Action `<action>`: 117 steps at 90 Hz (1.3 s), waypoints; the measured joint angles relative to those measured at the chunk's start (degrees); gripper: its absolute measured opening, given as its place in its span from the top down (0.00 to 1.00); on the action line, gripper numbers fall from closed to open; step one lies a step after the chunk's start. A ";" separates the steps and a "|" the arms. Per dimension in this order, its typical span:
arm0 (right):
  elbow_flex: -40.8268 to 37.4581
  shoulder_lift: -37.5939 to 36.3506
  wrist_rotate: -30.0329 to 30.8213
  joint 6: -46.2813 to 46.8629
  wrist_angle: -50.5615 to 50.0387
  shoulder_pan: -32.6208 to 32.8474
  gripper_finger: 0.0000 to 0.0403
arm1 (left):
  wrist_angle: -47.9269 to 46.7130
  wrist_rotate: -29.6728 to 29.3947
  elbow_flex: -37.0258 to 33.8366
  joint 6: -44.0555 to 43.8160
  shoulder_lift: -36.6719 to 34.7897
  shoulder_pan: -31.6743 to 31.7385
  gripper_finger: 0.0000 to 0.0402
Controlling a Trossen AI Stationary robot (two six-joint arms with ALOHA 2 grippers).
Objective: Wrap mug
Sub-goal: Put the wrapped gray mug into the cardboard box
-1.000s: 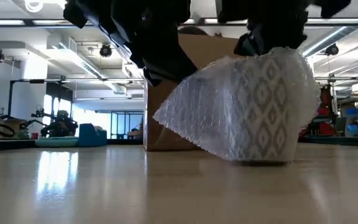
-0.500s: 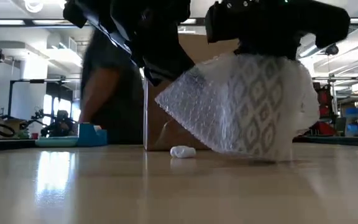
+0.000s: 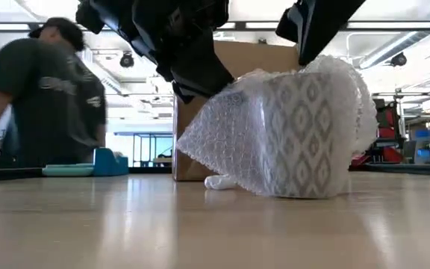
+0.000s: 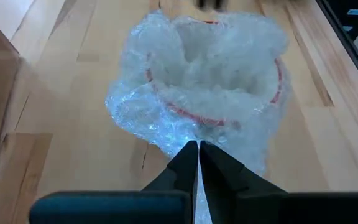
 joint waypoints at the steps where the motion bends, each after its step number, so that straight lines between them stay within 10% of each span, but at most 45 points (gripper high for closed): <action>1: -0.05 0.06 -0.04 -0.19 0.44 0.23 0.90 | 0.02 0.01 0.00 0.00 0.00 0.00 0.99; 40: -2.42 7.97 0.40 -1.94 4.85 2.52 0.50 | -0.32 0.01 0.00 0.00 0.00 0.00 0.99; 70: -2.42 8.44 1.91 -4.01 3.32 2.14 0.95 | -0.35 -0.09 0.00 -0.02 0.00 0.04 0.99; 117: 5.60 -10.92 5.84 -15.49 -7.82 0.38 0.96 | 2.81 -1.14 0.53 1.55 -2.25 0.00 0.99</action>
